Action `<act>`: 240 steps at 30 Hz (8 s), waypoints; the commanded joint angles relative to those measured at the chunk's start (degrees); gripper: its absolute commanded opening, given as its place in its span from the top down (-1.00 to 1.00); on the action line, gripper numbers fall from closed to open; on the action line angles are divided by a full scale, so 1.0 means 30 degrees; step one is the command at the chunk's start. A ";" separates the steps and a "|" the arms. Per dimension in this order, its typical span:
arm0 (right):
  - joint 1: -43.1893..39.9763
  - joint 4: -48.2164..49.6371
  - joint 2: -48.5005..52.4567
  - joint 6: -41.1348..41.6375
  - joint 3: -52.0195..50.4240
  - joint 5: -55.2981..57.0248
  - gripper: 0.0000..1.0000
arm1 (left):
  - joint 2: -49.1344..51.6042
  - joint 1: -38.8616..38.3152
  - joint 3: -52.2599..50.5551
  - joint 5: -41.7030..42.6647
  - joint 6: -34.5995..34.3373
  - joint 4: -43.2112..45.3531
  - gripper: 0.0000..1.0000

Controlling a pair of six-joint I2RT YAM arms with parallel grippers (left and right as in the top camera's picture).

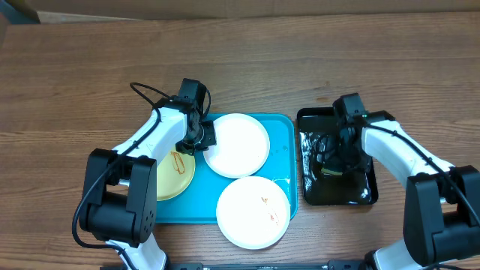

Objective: Clean dirty plates on tray and stack at the side
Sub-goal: 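Return the sponge to the black tray with the right gripper, then lift the white plate with the left gripper and carry it left, then set the white plate on the table left of the tray, release, then move the left gripper to the lower white plate and grasp its rim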

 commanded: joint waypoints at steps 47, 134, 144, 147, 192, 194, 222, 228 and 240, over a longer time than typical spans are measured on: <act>-0.0051 0.3147 -0.0459 -0.0022 -0.1450 0.0248 -1.00 | -0.9989 -0.5559 -0.0270 -1.0652 0.2812 0.2521 0.92; -0.0051 0.3147 -0.0459 -0.0022 -0.1450 0.0248 -1.00 | -1.0018 -0.4313 -0.0270 -1.0936 0.2922 0.6783 0.92; -0.0051 0.3147 -0.0459 -0.0022 -0.1450 0.0248 -1.00 | -0.9879 0.8225 -0.0270 -0.1851 0.0146 0.5049 0.92; -0.0051 0.3147 -0.0459 -0.0022 -0.1450 0.0248 -1.00 | -0.9289 1.2131 -0.0277 -0.2091 0.0153 0.4284 0.92; -0.0051 0.3155 -0.0459 -0.0022 -0.1450 0.0248 -1.00 | -1.1038 0.9406 0.2426 0.5064 0.4350 -0.8517 -0.86; -0.0051 0.3147 -0.0459 -0.0022 -0.1450 0.0248 -1.00 | -1.0907 0.7373 0.2222 0.3672 0.4532 -0.9639 -0.64; -0.0051 0.3147 -0.0459 -0.0022 -0.1450 0.0248 -1.00 | -0.8954 -0.5829 -0.9340 0.3330 -0.4685 -0.2769 -0.30; -0.0051 0.3147 -0.0459 -0.0022 -0.1450 0.0248 -1.00 | -0.8954 -0.6790 -0.9588 0.3315 -0.5778 -0.2543 0.32; -0.0051 0.3147 -0.0459 -0.0029 -0.1450 0.0248 -1.00 | -0.8954 -0.6739 -0.9581 0.3177 -0.5770 -0.0918 0.92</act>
